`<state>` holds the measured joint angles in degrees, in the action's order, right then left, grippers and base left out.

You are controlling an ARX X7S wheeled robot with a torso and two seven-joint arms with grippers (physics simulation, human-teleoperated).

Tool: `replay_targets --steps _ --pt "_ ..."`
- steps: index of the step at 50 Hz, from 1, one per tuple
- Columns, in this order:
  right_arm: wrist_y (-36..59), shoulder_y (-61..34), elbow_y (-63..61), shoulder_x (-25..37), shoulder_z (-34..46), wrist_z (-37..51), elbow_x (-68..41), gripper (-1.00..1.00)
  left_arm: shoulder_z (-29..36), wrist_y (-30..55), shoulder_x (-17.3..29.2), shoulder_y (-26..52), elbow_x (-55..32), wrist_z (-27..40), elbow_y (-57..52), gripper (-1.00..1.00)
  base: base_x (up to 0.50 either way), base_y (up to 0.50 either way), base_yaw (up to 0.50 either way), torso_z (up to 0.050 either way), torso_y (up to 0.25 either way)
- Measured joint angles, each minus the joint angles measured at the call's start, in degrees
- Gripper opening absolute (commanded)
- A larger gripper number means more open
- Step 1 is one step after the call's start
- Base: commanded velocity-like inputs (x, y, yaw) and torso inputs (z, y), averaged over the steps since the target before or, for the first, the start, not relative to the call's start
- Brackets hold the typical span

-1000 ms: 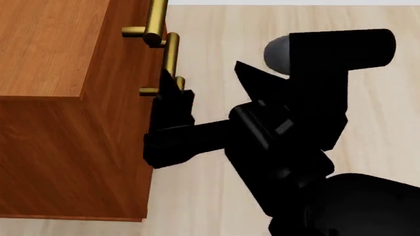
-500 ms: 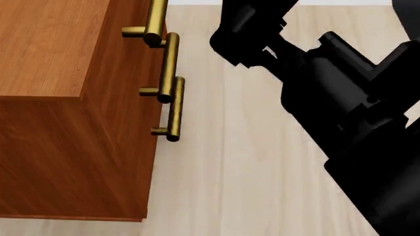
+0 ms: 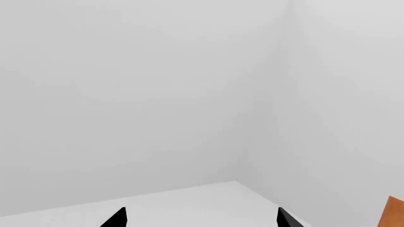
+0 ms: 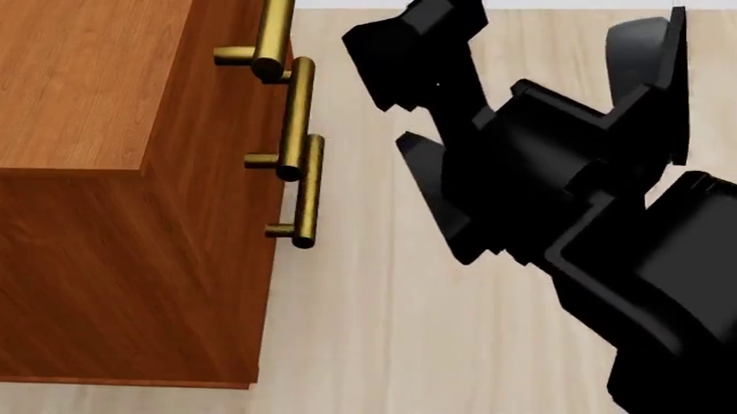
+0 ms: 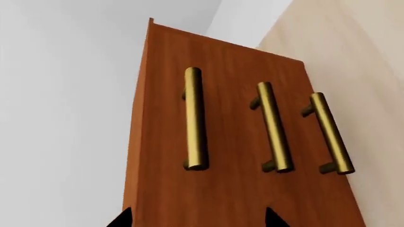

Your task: Close the bottom drawer of the cabinet and open the top drawer.

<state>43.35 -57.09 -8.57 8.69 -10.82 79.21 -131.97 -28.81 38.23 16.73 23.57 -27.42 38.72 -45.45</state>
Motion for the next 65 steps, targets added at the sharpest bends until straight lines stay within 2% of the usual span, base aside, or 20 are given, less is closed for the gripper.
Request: replay_targets --steps 22,65 --pt "-1.6 -2.7 8.3 -1.1 2.1 -7.0 1.2 1.00 0.2 -0.2 0.3 -0.1 -0.4 0.3 0.2 1.00 0.00 0.00 0.00 0.000 0.000" --pt "0.2 -12.0 31.8 -3.0 13.2 -22.5 10.2 1.00 0.5 -0.7 0.9 -0.5 -1.1 1.0 0.3 1.00 0.00 0.00 0.00 0.000 0.000"
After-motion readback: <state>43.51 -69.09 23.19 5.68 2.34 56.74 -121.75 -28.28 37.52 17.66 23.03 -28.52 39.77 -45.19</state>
